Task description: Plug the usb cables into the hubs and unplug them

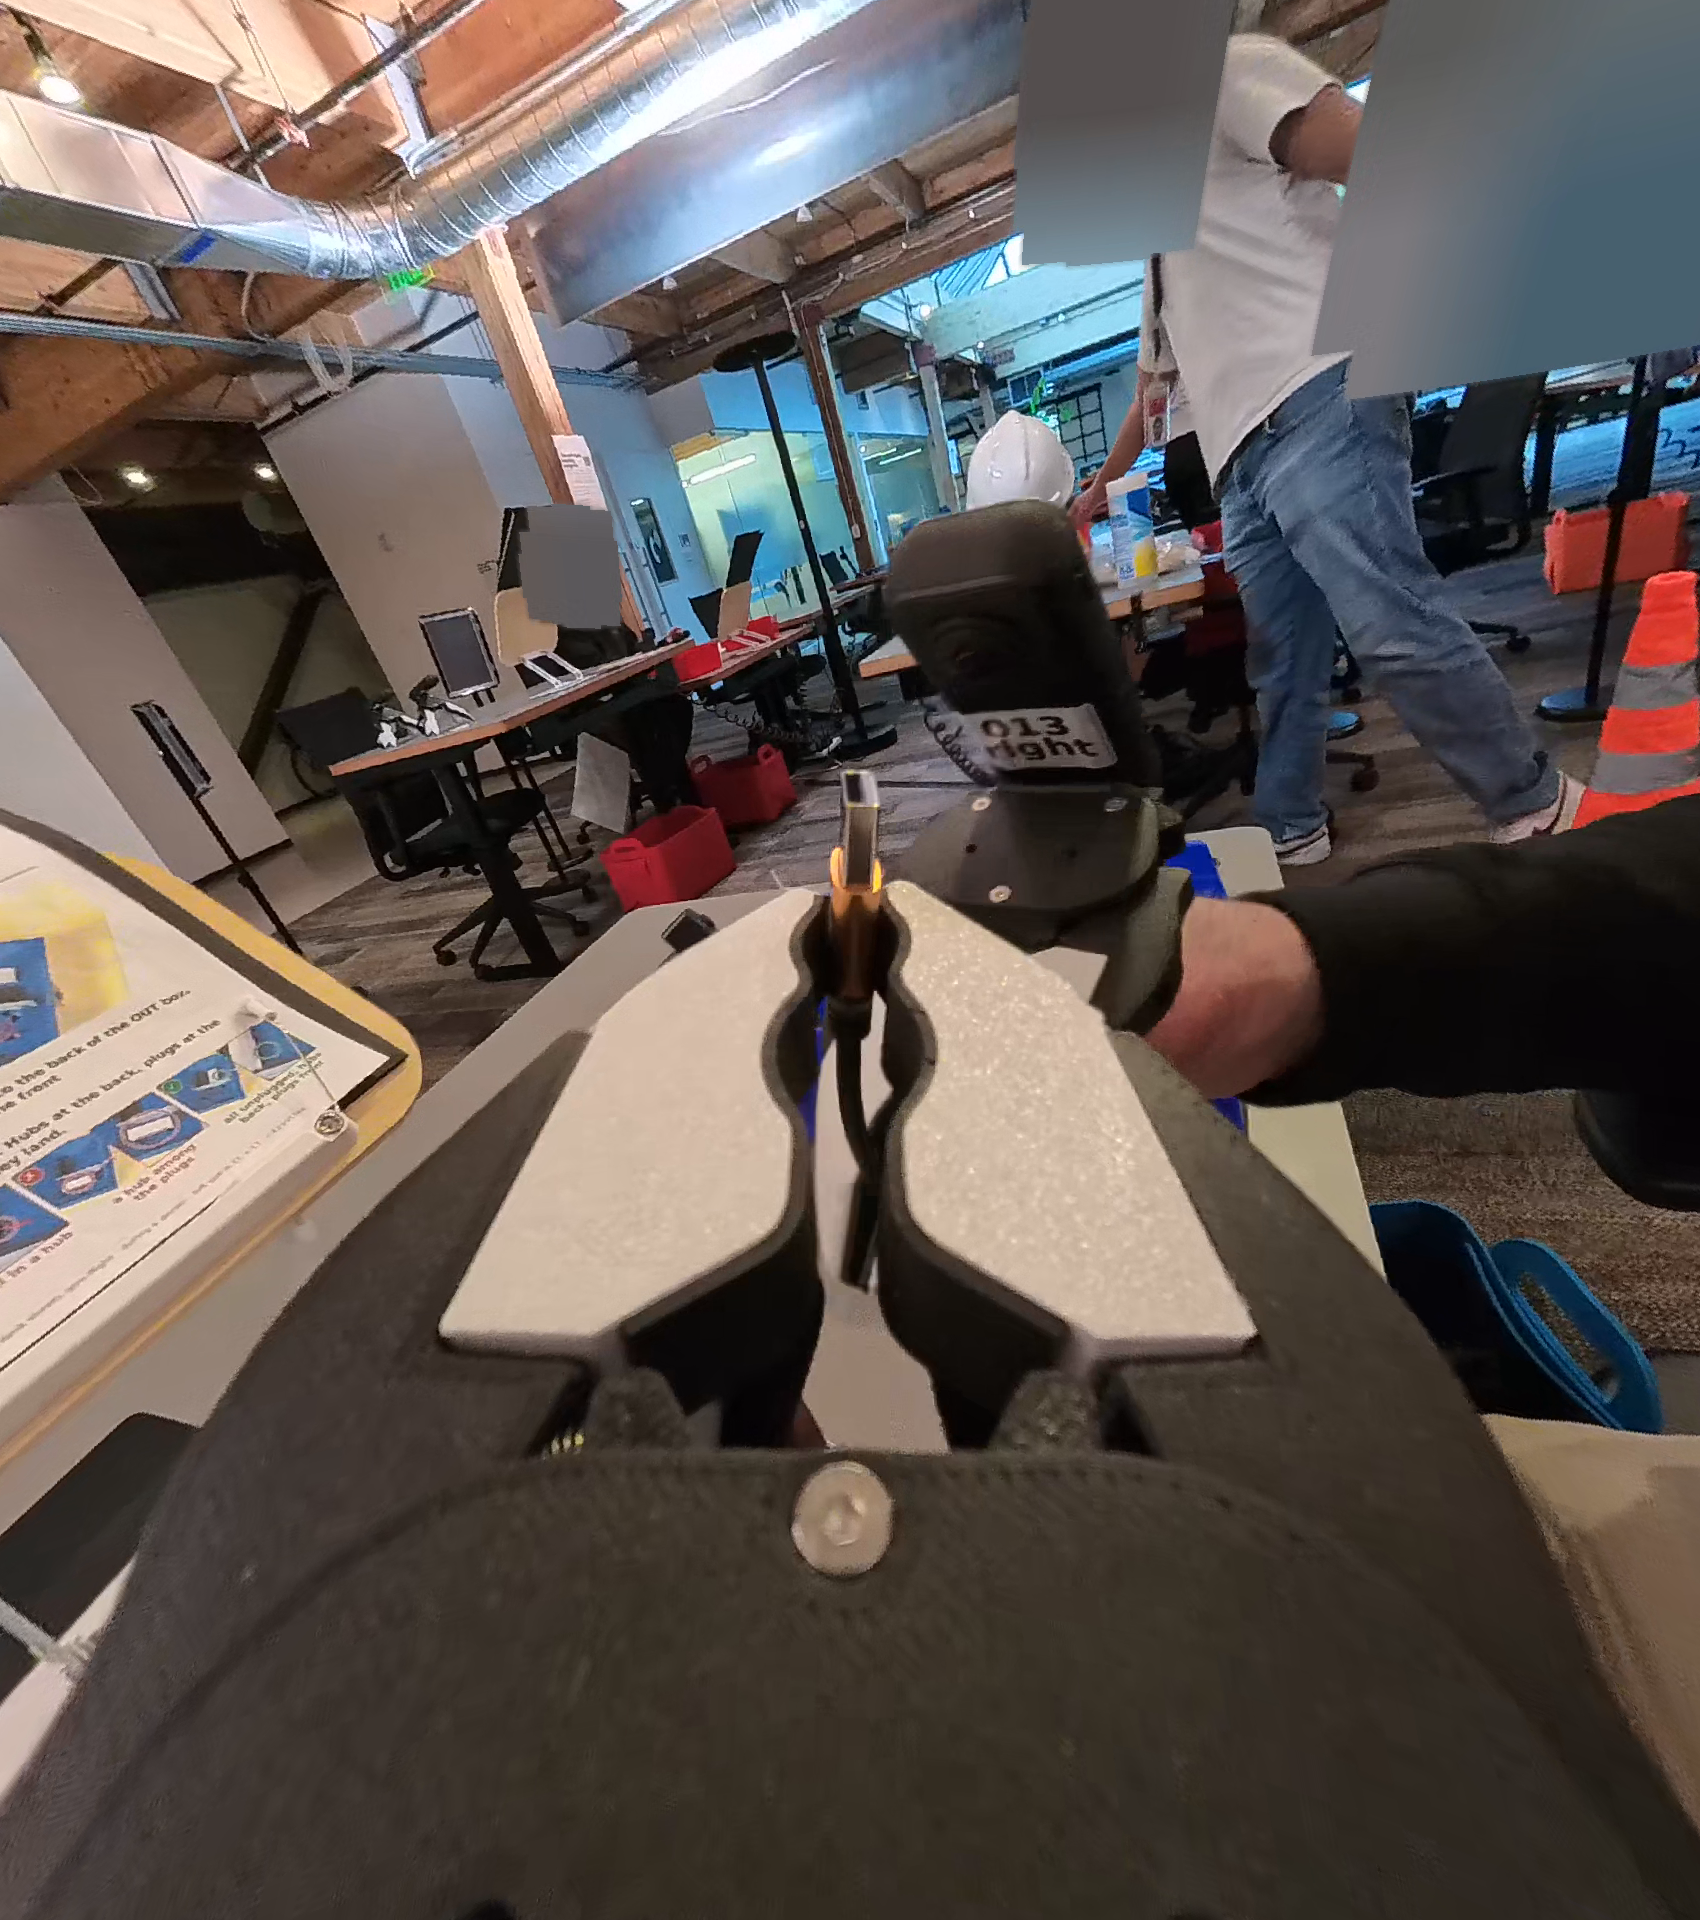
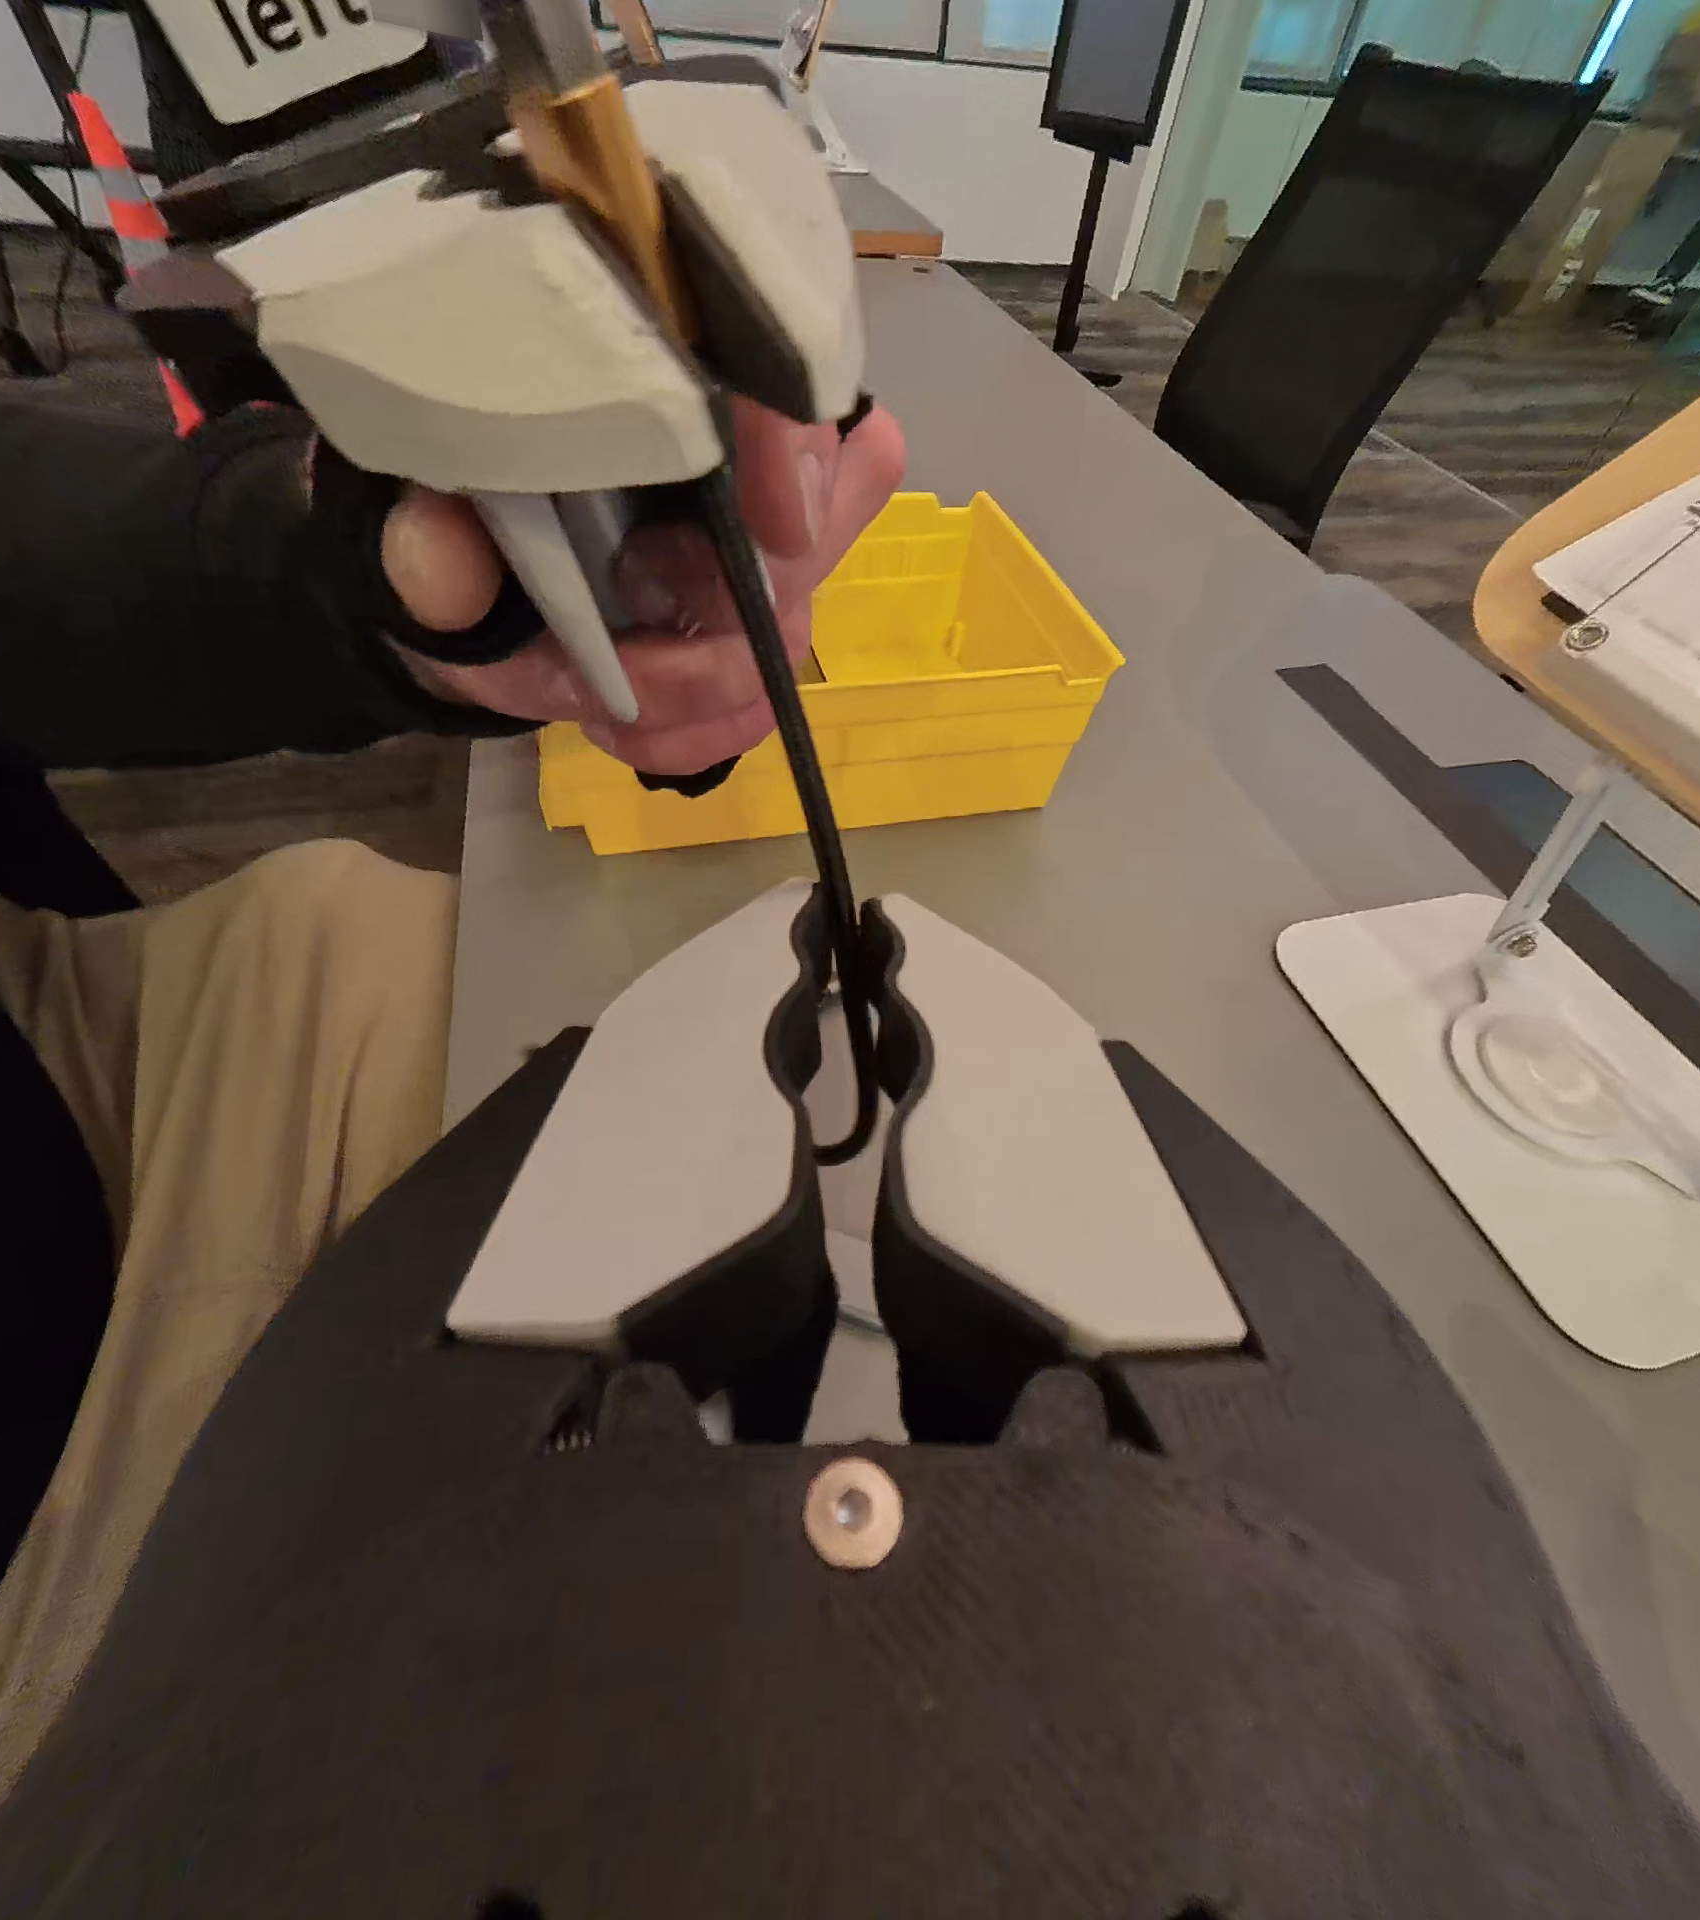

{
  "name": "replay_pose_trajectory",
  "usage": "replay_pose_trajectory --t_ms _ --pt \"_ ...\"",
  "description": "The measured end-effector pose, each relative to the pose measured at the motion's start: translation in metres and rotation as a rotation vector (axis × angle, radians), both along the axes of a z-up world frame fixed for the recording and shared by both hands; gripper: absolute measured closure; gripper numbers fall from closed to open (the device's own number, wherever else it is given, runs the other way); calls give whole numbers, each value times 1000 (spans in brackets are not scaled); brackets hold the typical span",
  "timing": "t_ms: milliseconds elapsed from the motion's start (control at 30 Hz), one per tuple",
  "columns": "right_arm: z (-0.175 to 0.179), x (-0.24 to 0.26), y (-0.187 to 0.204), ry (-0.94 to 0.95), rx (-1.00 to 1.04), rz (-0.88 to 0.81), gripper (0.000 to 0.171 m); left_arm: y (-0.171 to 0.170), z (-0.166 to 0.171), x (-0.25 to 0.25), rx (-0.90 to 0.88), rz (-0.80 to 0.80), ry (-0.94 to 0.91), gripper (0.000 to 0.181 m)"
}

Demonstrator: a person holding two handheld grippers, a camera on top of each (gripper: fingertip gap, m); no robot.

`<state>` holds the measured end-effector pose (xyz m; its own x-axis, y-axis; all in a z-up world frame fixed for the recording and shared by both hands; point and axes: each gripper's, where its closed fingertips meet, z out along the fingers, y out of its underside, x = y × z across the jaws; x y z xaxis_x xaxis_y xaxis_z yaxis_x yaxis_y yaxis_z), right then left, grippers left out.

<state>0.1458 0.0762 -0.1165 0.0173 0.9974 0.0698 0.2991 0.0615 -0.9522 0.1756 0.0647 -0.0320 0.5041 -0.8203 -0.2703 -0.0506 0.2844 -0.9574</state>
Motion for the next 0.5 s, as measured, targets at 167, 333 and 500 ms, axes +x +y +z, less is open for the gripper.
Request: replay_pose_trajectory --t_ms 167,333,500 --pt "0 10 1 -58 9 -6 169 8 -4 -9 -29 26 -7 174" --pt "26 56 28 -44 20 -143 169 22 -15 -18 -78 84 61 141" --pt "47 153 70 -77 86 -442 169 41 -87 -14 -271 172 289 125"
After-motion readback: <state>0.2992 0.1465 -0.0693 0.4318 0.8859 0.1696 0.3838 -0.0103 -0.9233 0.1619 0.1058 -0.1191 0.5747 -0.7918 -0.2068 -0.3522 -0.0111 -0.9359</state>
